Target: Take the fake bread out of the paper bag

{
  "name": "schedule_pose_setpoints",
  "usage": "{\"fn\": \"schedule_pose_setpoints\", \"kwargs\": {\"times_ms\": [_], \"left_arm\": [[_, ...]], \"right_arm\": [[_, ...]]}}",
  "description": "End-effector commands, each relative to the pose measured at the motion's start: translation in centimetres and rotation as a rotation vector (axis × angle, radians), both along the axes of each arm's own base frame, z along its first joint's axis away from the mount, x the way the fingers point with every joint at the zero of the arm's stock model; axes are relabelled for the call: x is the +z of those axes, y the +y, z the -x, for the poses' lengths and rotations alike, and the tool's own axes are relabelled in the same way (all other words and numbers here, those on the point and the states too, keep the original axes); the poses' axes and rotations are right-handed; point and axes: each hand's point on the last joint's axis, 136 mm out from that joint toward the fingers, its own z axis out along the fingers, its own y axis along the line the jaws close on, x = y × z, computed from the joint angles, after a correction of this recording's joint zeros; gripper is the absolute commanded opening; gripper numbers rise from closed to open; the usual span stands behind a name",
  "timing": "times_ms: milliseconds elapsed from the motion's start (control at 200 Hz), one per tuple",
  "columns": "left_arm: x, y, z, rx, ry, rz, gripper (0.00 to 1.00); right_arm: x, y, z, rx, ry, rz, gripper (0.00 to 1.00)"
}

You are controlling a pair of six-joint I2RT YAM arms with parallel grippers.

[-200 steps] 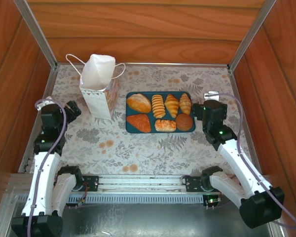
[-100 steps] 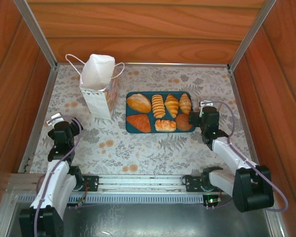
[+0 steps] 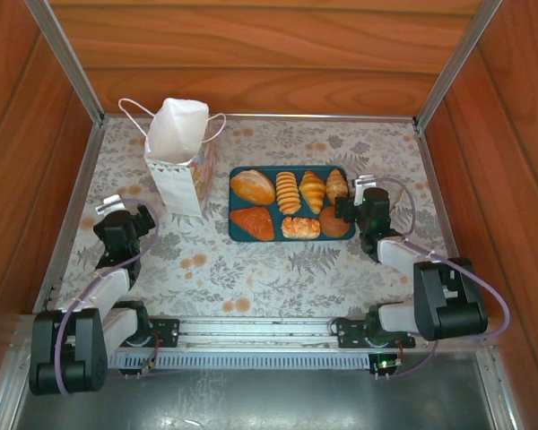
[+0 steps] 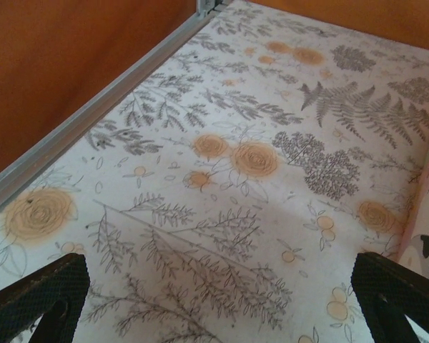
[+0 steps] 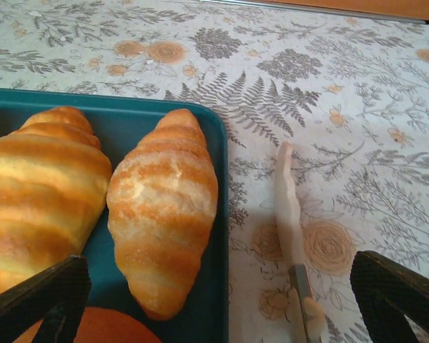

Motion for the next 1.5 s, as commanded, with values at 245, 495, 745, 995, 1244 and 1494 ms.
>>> {"fn": "schedule_pose_setpoints", "kwargs": {"times_ms": [245,495,745,995,1244,1494], "left_arm": [[1.6,-1.6,-4.7,-0.126,-0.065,-0.048,1.0],[0.7,-1.7,-5.9,-0.149,-0.104,-0.085,1.0],[-0.8,-1.8,-6.8,-0.158,-0.112,-0.094,1.0],[-0.9,-1.8,-7.5,-0.144,-0.083,-0.121,1.0],[-1.1,-2.3,-8.2,-0.17,-0.054,-0.127,1.0],[-1.1,-2.4,-8.2,-0.171,-0.051,-0.128,1.0]], "right_arm": [[0.9,0.1,-2.3,0.037,-0.121,-0.007,1.0],[0.9,-0.1,-1.8,0.062,-0.141,-0.056,0.99],[0.5,-0.1,-1.3,0.09,-0.163,-0.088,0.98],[-0.3,-0.5,-1.7,0.068,-0.15,-0.085,0.98],[-0.7,-2.5,-3.1,-0.049,-0.083,-0.107,1.0],[-0.9,-3.0,-3.3,-0.061,-0.068,-0.131,1.0]]}}
